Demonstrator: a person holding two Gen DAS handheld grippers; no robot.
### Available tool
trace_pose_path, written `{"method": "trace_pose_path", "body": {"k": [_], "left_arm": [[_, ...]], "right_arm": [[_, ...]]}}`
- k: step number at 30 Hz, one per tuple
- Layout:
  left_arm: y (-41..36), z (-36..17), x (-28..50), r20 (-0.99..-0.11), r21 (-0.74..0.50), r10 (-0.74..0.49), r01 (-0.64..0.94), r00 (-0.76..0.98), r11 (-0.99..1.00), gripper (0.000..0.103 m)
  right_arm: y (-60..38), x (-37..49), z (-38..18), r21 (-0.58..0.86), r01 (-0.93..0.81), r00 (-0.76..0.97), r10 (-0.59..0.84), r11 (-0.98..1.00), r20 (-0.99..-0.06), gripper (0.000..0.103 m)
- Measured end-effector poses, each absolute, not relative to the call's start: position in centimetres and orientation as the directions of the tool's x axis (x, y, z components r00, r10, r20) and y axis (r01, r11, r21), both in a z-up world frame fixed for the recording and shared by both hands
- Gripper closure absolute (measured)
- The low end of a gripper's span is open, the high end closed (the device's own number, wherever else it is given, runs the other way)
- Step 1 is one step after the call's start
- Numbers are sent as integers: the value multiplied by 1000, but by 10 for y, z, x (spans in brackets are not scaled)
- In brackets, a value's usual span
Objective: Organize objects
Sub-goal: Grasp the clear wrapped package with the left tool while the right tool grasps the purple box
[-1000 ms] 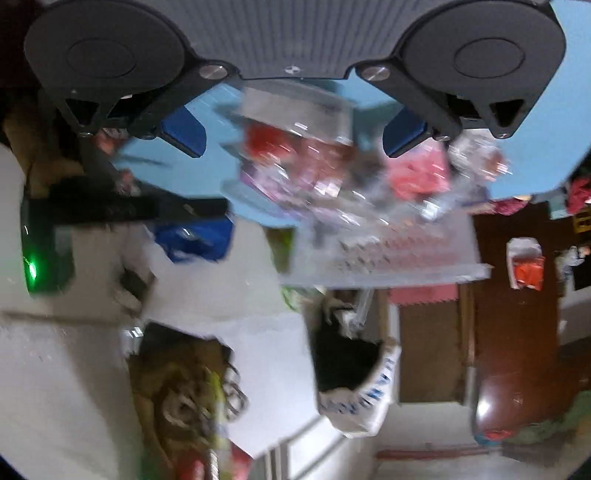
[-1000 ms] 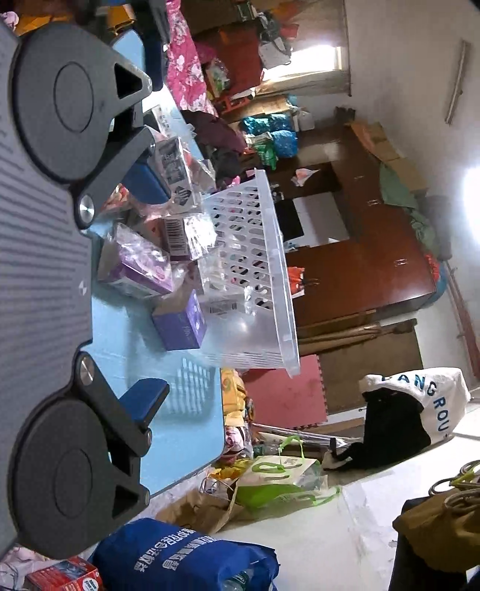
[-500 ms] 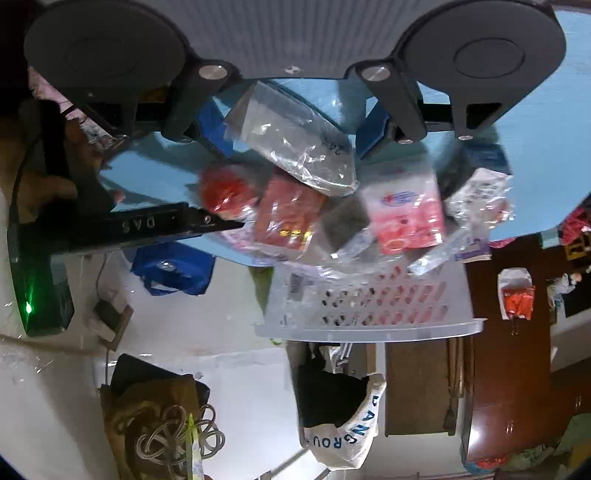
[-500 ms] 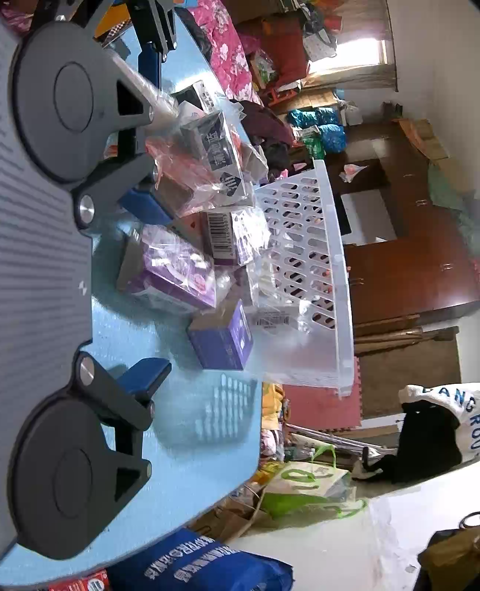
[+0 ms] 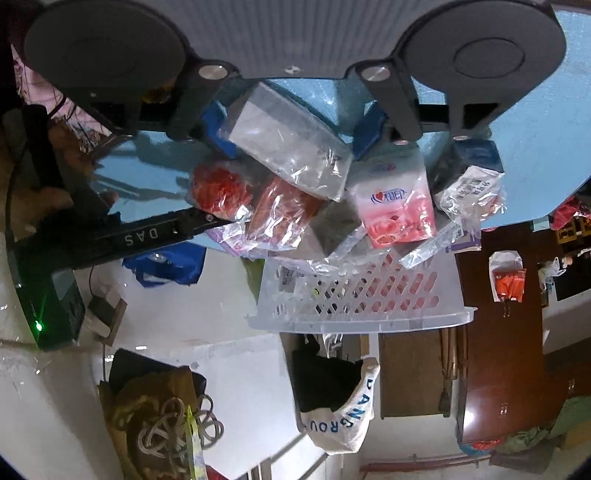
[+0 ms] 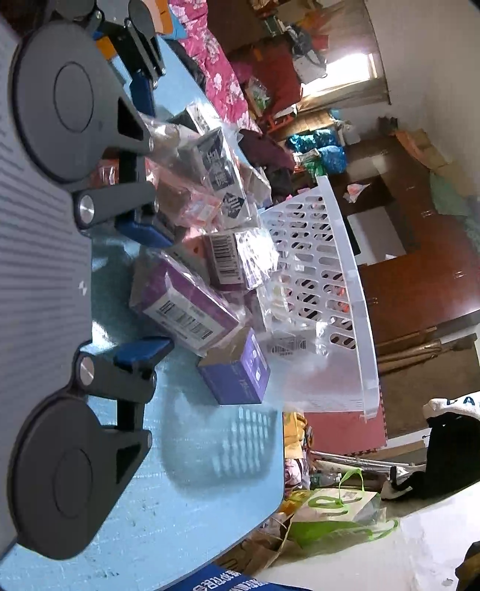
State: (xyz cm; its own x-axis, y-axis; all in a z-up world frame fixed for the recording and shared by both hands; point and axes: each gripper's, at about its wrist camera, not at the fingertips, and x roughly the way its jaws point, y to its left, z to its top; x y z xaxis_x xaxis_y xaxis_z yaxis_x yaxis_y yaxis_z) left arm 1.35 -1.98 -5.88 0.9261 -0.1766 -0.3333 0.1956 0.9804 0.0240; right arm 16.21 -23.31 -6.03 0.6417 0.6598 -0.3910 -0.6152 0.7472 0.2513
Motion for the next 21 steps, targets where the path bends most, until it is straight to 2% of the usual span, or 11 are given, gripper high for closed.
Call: {"method": "trace_pose_path", "body": {"k": [3, 6, 14, 21], "left_arm": [[-19, -58, 11, -307, 10, -191, 204, 932, 979, 32], [-20, -56, 2, -243, 31, -179, 192, 953, 981, 32], [-19, -51, -1, -220, 37, -176, 188, 960, 981, 32], [-3, -35, -6, -169, 8, -158, 162, 973, 987, 32]], "right_arm": [[-237, 154, -56, 249, -626, 650, 671, 739, -358, 56], [-237, 150, -49, 204, -616, 681, 645, 761, -348, 57], [-239, 148, -49, 179, -598, 705, 619, 781, -345, 59], [-244, 134, -31, 112, -588, 760, 595, 801, -263, 59]]}}
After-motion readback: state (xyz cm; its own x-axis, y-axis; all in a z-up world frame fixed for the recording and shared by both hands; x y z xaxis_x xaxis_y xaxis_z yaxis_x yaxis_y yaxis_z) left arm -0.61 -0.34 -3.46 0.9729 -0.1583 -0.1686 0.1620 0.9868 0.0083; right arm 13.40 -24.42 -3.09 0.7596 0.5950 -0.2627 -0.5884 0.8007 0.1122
